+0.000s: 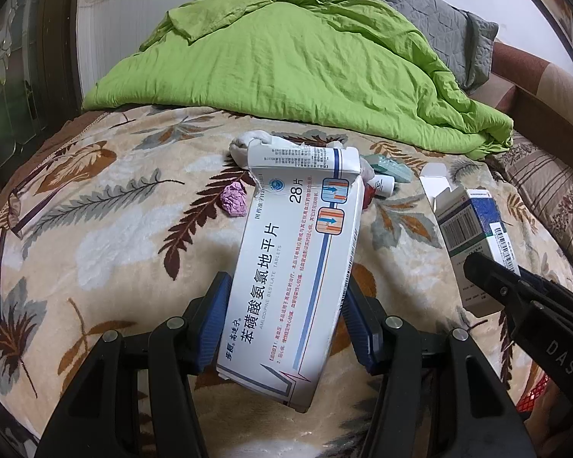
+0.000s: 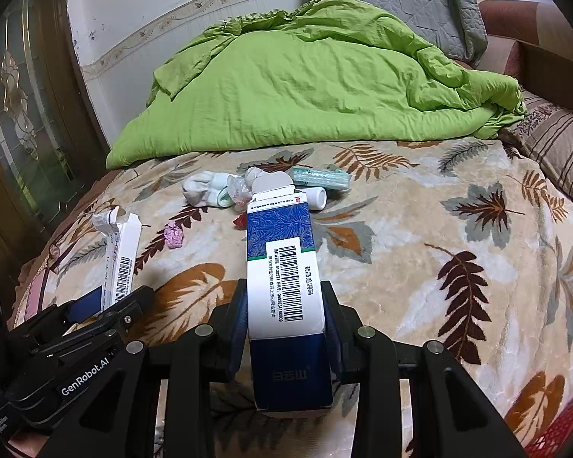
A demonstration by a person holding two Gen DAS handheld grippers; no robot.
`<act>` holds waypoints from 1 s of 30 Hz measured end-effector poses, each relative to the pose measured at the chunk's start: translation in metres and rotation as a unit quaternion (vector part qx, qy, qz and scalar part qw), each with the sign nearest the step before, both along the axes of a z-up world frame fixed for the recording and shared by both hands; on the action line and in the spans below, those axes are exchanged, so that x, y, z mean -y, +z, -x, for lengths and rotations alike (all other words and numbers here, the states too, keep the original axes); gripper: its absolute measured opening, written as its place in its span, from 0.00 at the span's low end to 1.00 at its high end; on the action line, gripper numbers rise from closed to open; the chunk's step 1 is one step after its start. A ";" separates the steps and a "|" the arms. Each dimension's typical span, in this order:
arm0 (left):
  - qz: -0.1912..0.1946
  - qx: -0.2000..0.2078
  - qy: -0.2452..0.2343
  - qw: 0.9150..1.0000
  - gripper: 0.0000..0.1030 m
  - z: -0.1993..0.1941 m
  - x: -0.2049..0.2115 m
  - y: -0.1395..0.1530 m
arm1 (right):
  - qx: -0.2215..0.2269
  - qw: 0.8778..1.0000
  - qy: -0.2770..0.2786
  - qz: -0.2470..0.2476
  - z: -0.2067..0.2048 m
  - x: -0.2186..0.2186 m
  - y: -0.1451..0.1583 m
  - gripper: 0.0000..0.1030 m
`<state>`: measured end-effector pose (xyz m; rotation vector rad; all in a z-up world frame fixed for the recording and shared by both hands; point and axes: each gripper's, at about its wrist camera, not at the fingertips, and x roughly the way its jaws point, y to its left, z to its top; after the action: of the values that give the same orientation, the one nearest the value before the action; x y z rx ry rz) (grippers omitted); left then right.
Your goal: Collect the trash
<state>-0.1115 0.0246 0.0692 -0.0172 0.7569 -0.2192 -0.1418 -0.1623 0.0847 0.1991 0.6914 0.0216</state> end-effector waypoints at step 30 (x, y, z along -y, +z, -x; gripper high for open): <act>-0.032 0.012 -0.007 0.999 0.54 -0.002 0.013 -0.005 | 0.001 1.000 -0.001 -0.011 -0.002 0.002 0.000 0.37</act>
<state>-0.1092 0.0115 0.0640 0.0506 0.7397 -0.2087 -0.1399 -0.1642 0.0843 0.2219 0.6900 0.0271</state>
